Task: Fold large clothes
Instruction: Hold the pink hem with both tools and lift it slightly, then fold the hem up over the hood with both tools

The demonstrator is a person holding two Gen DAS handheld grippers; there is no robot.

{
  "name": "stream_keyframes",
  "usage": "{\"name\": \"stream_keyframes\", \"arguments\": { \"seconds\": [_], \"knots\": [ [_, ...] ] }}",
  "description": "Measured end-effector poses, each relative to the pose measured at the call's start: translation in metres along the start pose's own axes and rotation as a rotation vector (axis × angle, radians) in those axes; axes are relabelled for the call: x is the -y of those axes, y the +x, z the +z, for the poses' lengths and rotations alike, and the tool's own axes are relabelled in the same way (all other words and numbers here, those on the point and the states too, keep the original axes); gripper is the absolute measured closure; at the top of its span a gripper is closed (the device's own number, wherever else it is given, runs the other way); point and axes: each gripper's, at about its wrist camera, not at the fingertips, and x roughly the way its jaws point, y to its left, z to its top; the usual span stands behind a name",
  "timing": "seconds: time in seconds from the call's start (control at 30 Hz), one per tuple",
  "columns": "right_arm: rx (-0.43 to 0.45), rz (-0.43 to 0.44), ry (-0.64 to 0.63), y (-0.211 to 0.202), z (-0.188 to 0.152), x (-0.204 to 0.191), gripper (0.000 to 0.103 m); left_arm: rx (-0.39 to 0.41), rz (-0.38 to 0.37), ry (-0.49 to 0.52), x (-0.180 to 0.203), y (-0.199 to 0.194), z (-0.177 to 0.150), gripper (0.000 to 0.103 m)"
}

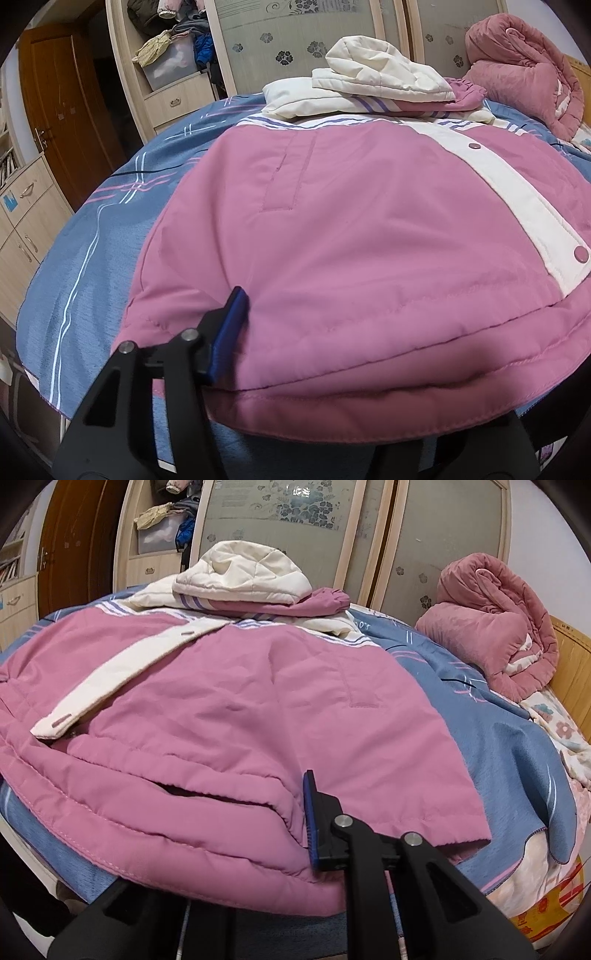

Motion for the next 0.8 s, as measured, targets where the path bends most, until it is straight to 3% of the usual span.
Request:
{"name": "stream_keyframes", "arguments": {
  "seconds": [0.13, 0.27, 0.53, 0.8],
  "knots": [
    [0.034, 0.012, 0.008, -0.014, 0.007, 0.001, 0.092, -0.01, -0.003, 0.005, -0.004, -0.005, 0.003, 0.061],
    [0.072, 0.025, 0.017, -0.027, 0.02, 0.003, 0.093, -0.011, -0.002, -0.007, -0.009, -0.01, 0.01, 0.085],
    [0.123, 0.043, 0.029, -0.044, 0.048, 0.007, 0.093, -0.021, -0.031, 0.001, -0.013, -0.02, 0.027, 0.095],
    [0.167, 0.053, 0.037, -0.057, 0.072, 0.014, 0.093, 0.032, -0.02, -0.001, -0.018, -0.039, 0.05, 0.095]
  ]
}}
